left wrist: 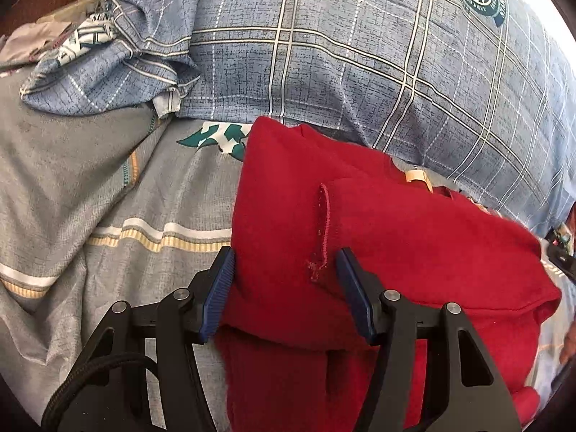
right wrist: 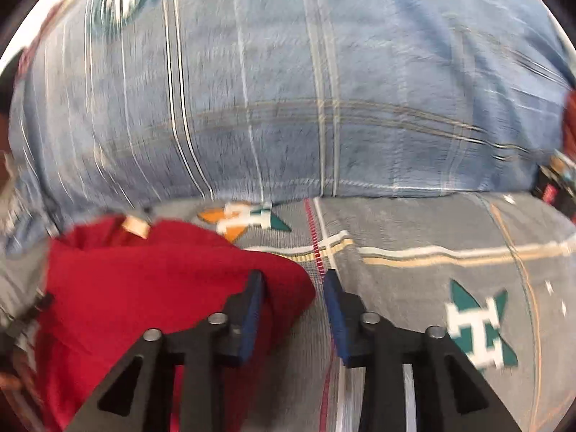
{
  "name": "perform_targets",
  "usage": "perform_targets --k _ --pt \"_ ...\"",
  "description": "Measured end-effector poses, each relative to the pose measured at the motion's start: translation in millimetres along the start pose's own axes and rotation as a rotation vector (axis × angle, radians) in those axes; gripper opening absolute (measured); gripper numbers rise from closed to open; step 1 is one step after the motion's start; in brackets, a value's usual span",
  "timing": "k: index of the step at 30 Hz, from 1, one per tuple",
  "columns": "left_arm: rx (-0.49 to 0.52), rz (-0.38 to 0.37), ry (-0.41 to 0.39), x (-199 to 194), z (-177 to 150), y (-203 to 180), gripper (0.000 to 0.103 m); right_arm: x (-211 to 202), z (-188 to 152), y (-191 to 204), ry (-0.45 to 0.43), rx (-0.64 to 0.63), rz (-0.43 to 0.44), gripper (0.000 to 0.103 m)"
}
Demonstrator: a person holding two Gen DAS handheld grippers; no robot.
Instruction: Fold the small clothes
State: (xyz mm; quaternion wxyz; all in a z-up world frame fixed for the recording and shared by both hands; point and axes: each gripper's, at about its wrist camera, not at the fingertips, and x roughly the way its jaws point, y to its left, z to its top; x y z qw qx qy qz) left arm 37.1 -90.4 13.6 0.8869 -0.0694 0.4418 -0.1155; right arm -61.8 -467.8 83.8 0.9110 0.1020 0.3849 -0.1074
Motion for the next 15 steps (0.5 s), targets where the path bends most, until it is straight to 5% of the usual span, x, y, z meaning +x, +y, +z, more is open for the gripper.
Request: perform_targets --k 4,7,12,14,15 --pt "0.0 0.002 -0.001 -1.0 -0.8 0.0 0.059 -18.5 -27.6 27.5 0.01 -0.124 0.099 0.029" --pt "0.0 -0.002 0.001 -2.1 -1.1 -0.7 0.059 -4.0 -60.6 37.7 0.095 -0.251 -0.016 0.025" --pt "0.001 0.002 -0.002 -6.6 -1.0 -1.7 0.059 -12.6 -65.3 17.9 0.123 -0.161 0.03 0.025" --pt "0.002 0.003 0.0 -6.0 -1.0 -2.0 0.059 -26.3 -49.6 13.1 0.046 -0.1 0.059 0.035" --pt "0.003 0.004 0.0 -5.5 -1.4 -2.1 0.059 -26.0 -42.4 11.0 0.027 -0.076 0.051 0.053"
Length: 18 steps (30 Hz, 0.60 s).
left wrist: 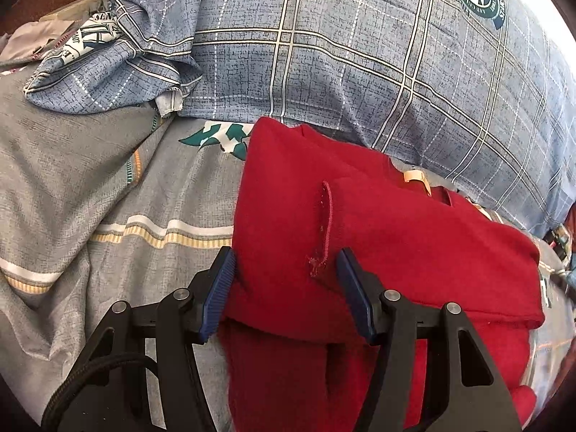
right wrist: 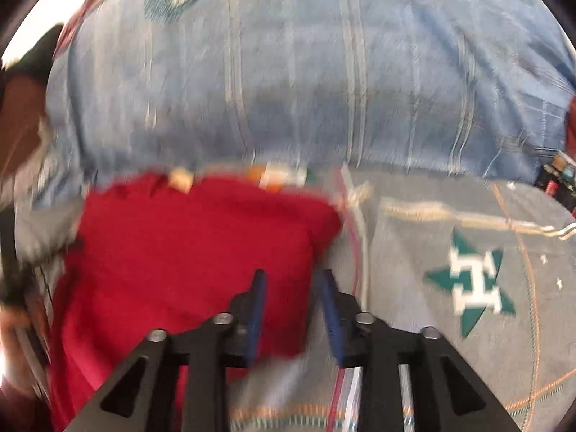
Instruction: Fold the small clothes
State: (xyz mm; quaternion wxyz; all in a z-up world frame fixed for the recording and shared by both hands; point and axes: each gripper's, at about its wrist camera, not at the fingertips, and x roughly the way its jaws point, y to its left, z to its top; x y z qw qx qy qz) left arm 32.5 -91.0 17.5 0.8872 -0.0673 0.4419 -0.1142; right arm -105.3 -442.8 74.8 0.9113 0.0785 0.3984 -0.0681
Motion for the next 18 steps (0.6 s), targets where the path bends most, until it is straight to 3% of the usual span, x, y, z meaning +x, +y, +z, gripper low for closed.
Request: perform_targets --k 1,3,5,6,9,12,13,15,18 --pt "0.0 0.0 0.001 0.5 -0.2 0.2 0.059 2.9 9.4 -5.4 -0.018 0.037 -0.016 0.068" --pt "0.0 -0.003 0.002 0.4 -0.1 0.8 0.059 19.9 22.2 -19.2 -0.012 0.117 -0.011 0.069" --pt "-0.001 -0.007 0.006 1.0 0.9 1.8 0.059 51.6 30.5 -31.4 0.069 0.201 0.067 0.055" --pt "-0.004 -0.009 0.008 1.8 1.3 2.5 0.059 63.4 31.0 -33.3 0.088 0.222 0.095 0.03" --pt "-0.006 -0.015 0.012 3.0 1.9 2.4 0.059 73.0 35.6 -35.3 0.049 0.207 0.088 0.017" --pt "0.006 -0.014 0.008 3.6 1.3 -1.4 0.061 64.8 47.2 -29.0 -0.04 0.13 0.026 0.016" --pt "0.013 -0.004 0.005 4.4 0.9 -3.0 0.061 70.1 47.2 -24.4 -0.044 0.078 -0.029 0.016" --pt "0.016 -0.003 0.003 4.9 0.0 -3.2 0.062 86.5 38.8 -23.8 0.036 0.067 -0.053 0.016" --pt "0.008 -0.006 0.004 4.3 -0.2 -1.5 0.062 71.8 32.2 -29.0 0.003 0.105 -0.071 0.027"
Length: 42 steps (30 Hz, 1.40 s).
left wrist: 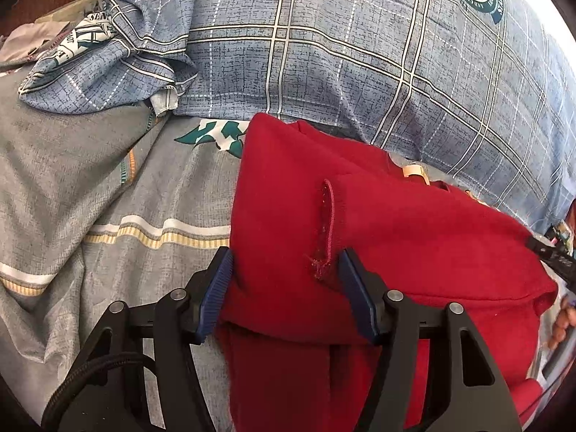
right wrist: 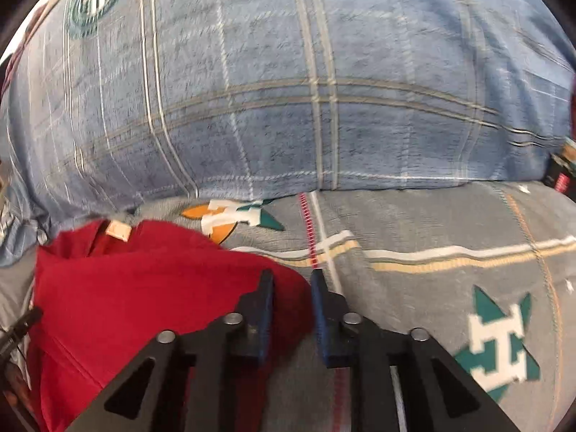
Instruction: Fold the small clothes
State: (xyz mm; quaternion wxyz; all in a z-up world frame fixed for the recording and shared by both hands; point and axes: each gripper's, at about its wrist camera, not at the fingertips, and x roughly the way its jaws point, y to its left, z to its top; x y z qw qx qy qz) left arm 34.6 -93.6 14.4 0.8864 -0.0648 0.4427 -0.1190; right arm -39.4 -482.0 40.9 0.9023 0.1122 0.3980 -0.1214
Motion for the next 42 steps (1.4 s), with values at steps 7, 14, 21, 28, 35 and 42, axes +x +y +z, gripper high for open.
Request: perform_targets --k 7,14,21,28,35,42 --pt "0.011 0.015 -0.017 -0.7 -2.1 -2.0 0.062 -48.7 -23.1 37.1 -0.045 -0.116 0.086 0.028" --pt "0.043 0.046 -0.046 -12.6 -9.6 -4.0 0.061 -37.1 -35.1 40.0 0.026 -0.129 0.015 0.035" --pt "0.118 0.091 -0.066 -41.4 -30.6 -12.9 0.061 -85.0 -63.5 35.9 -0.007 -0.126 0.07 0.047" --pt "0.114 0.095 -0.05 -75.8 -57.1 -5.7 0.062 -49.1 -76.5 35.3 0.08 -0.064 0.118 0.03" --pt "0.073 0.088 -0.01 -106.7 -97.5 20.3 0.061 -58.5 -70.0 29.9 0.024 -0.119 0.015 0.008" --pt "0.06 0.054 0.069 -114.7 -130.3 30.4 0.061 -100.0 -92.2 24.3 0.034 -0.072 0.154 0.034"
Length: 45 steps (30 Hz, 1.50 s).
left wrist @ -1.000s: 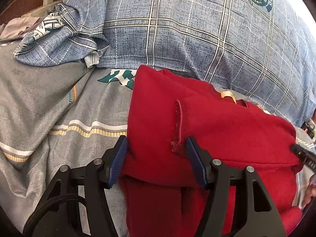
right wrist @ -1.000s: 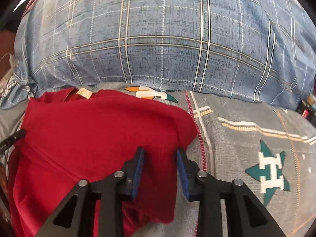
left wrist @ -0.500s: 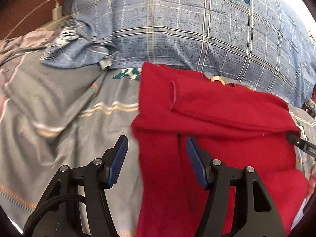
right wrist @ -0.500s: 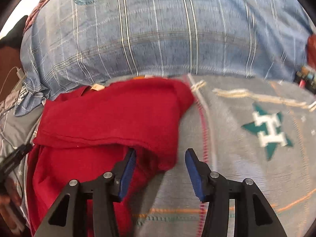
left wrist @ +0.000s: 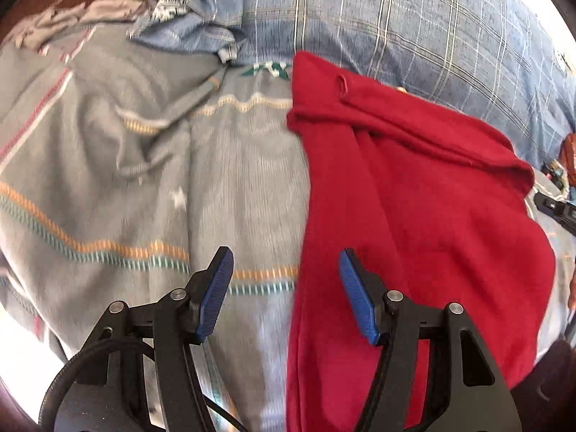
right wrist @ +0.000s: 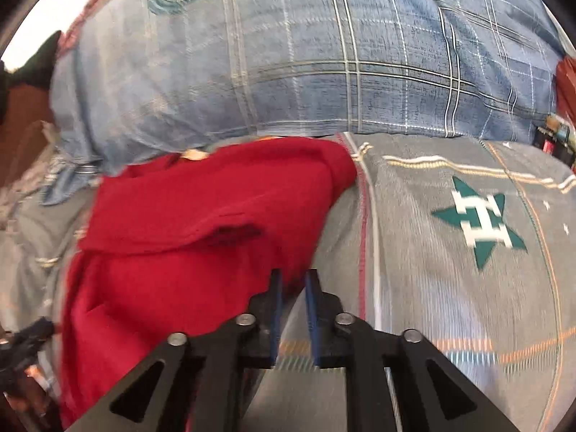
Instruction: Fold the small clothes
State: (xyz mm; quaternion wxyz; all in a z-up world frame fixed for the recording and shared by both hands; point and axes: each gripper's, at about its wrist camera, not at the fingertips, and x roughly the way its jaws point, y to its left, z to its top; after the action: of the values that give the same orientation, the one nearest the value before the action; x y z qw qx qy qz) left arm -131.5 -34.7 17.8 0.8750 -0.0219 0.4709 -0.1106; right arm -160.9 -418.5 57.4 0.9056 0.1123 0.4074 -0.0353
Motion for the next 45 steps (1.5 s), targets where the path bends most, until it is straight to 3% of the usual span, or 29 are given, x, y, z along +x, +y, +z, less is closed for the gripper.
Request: perform_targets --k 1,2,6,11,12,13,14,17,20,24,26,28,29,34,40,45 --pt "-0.009 -0.017 0.014 1.0 -4.4 0.9 0.061 -9.7 -7.3 1.9 0.002 -0.001 0.045 0.055" --pt "-0.013 -0.026 0.025 1.4 -7.5 1.9 0.061 -20.6 -15.9 3.6 0.0 -0.007 0.077 0.06" --pt "-0.023 -0.047 0.048 2.0 -18.9 2.8 0.061 -45.5 -48.6 11.4 0.013 -0.067 0.113 0.061" --pt "-0.011 -0.044 0.049 -2.4 -26.8 1.1 0.061 -39.5 -75.1 10.8 0.052 -0.047 0.158 0.061" --pt "-0.011 -0.041 0.048 -3.3 -28.9 0.9 0.061 -34.9 -78.7 11.3 0.061 -0.045 0.162 0.058" --pt "-0.01 -0.04 0.05 -4.0 -30.8 1.2 0.061 -28.9 -81.7 12.5 0.079 -0.05 0.172 0.028" --pt "-0.009 -0.039 0.052 -4.9 -32.3 2.0 0.061 -24.8 -85.4 16.5 0.1 -0.072 0.178 0.007" --pt "0.001 -0.037 0.058 -10.0 -39.9 5.9 0.061 -39.4 -94.3 27.5 0.084 -0.158 0.144 0.007" --pt "0.002 -0.042 0.067 -12.2 -47.9 11.2 0.061 -57.0 -103.2 22.3 0.076 -0.14 0.174 0.007" --pt "0.031 -0.033 0.078 -17.8 -57.2 10.7 0.061 -49.3 -115.3 13.2 0.108 -0.136 0.103 0.007" --pt "0.038 -0.027 0.079 -21.3 -61.8 9.9 0.061 -53.4 -116.0 8.2 0.104 -0.088 0.131 0.017" --pt "0.04 -0.023 0.083 -23.4 -67.4 9.9 0.061 -61.0 -122.2 6.3 0.093 -0.071 0.156 0.053" --pt "0.042 -0.021 0.086 -23.5 -69.6 10.6 0.062 -63.8 -125.9 6.3 0.09 -0.077 0.157 0.055" --pt "0.063 0.001 0.089 -26.8 -79.5 6.6 0.061 -63.3 -149.6 3.1 0.146 -0.07 0.157 0.055" --pt "0.055 -0.002 0.1 -27.5 -85.3 3.7 0.061 -64.8 -163.0 -0.7 0.151 -0.04 0.187 0.055" --pt "0.063 -0.04 0.14 -29.0 -94.8 -0.3 0.061 -65.2 -167.5 8.0 0.162 -0.066 0.199 0.055"
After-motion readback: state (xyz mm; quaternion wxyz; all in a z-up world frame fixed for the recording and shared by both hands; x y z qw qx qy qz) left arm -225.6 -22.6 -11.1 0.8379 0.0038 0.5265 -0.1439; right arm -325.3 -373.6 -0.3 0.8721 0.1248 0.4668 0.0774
